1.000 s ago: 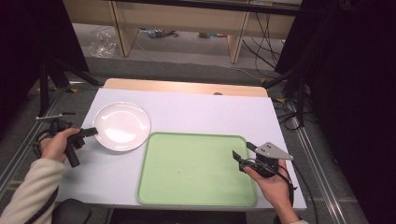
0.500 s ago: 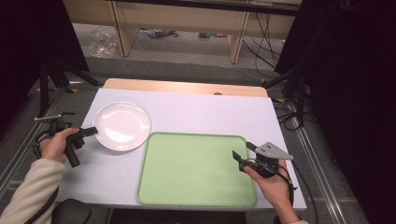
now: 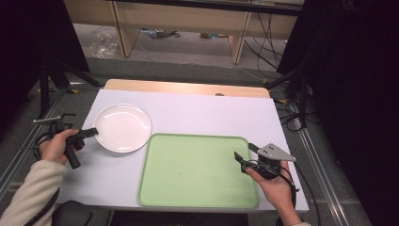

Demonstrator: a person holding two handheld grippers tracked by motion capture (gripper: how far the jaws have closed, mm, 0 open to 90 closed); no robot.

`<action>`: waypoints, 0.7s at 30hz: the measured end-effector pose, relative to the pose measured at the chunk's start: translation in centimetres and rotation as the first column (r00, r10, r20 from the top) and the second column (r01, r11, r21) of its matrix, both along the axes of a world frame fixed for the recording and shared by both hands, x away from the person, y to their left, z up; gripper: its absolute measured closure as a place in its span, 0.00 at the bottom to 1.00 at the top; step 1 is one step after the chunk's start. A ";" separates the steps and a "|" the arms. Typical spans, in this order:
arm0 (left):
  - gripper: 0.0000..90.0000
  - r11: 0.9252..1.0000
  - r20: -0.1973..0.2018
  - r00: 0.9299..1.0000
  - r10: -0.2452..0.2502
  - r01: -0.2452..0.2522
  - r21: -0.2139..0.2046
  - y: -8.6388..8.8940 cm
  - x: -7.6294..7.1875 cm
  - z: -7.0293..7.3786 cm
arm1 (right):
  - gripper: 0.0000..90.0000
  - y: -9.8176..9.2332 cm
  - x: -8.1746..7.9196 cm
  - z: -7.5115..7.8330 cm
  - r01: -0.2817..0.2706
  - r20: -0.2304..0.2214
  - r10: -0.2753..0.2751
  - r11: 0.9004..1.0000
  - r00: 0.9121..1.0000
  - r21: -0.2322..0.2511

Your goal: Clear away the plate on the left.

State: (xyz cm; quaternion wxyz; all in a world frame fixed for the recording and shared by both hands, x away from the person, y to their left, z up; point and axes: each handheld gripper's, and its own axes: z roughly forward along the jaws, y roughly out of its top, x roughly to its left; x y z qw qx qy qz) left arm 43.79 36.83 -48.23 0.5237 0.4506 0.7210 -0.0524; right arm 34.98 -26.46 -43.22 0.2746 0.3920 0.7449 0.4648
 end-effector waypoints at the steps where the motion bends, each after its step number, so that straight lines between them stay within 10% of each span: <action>1: 0.96 1.000 0.013 1.000 0.002 -0.002 -0.013 0.0 0.0 -0.1 | 0.40 0.0 0.0 0.0 0.000 0.000 0.000 1.000 1.000 0.000; 21: 0.96 0.999 0.017 1.000 0.012 -0.011 -0.052 0.3 -0.1 -0.1 | 0.40 0.0 0.0 0.0 -0.002 0.001 0.002 1.000 1.000 -0.001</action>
